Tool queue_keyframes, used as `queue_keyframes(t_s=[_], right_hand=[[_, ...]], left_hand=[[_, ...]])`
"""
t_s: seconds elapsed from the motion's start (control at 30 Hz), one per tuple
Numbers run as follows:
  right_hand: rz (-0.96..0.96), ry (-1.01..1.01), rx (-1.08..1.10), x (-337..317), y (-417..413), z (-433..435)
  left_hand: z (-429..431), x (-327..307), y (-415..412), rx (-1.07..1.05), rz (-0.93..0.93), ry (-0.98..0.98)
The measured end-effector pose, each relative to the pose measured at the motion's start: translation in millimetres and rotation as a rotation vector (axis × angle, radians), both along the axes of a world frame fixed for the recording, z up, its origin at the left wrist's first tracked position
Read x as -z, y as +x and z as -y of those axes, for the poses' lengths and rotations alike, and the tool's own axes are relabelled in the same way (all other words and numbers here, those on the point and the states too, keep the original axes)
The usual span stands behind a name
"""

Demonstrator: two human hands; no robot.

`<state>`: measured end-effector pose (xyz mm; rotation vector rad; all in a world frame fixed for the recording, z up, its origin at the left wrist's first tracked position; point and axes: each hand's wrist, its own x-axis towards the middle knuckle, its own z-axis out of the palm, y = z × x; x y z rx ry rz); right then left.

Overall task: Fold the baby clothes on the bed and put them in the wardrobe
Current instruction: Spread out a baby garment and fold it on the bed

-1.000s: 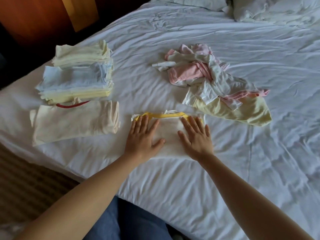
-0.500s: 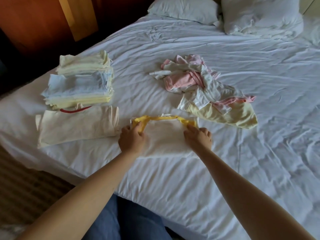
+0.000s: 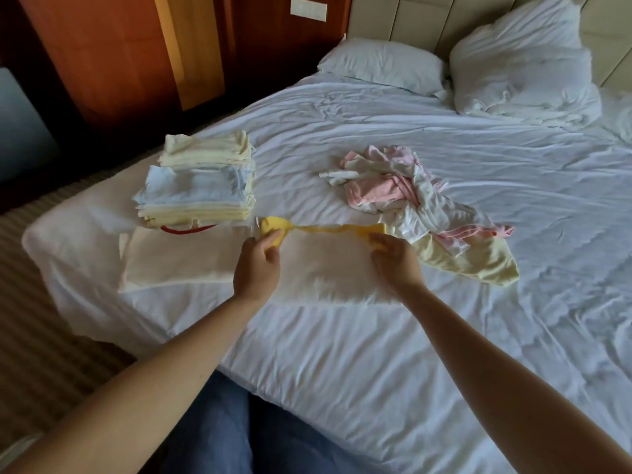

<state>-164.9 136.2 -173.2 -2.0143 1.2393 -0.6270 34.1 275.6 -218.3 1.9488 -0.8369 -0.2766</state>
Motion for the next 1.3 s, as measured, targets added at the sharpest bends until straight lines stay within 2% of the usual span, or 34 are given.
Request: queue_keyframes(t_s=[0.17,0.33,0.6,0.7,0.87,0.97,1.07,1.13,1.2,1.23,1.3], right_hand=[[0.015,-0.014,-0.088,-7.6,67.3,-23.5],[0.042,-0.032,-0.157,-10.9,145.6,-50.6],[-0.028,-0.038,-0.161,18.2,231.3,-80.7],[-0.09,-0.061,-0.15,41.5,246.9,-88.2],[-0.304,-0.124,-0.108,81.6,253.5,-95.3],[-0.317,-0.147,-0.129,82.8,258.2,-91.6],[-0.26,-0.159,-0.083,76.8,257.2,-87.0],[-0.212,-0.358,-0.098,70.7,257.9,-91.7],[-0.149,-0.493,-0.26,64.6,262.9,-101.0],[-0.159,-0.494,-0.375,64.0,266.0,-105.6],[-0.293,-0.453,-0.555,70.7,267.9,-110.6]], left_hand=[[-43.3,-20.9,60.2,-0.078,0.036,-0.06],[-85.8,-37.9,126.0,-0.18,0.203,0.009],[-119.0,-18.9,200.5,-0.229,0.302,0.106],[-124.8,5.8,215.2,-0.247,0.313,0.19],[-126.2,54.3,223.0,-0.174,0.325,0.401],[-123.9,55.2,227.1,-0.187,0.349,0.405],[-121.4,42.9,231.6,-0.233,0.528,0.338],[-114.3,32.7,227.1,-0.14,0.637,0.192],[-105.4,29.1,217.2,0.056,0.644,0.117],[-102.1,32.4,213.3,0.136,0.634,0.149],[-98.6,45.4,212.7,0.2,0.637,0.312]])
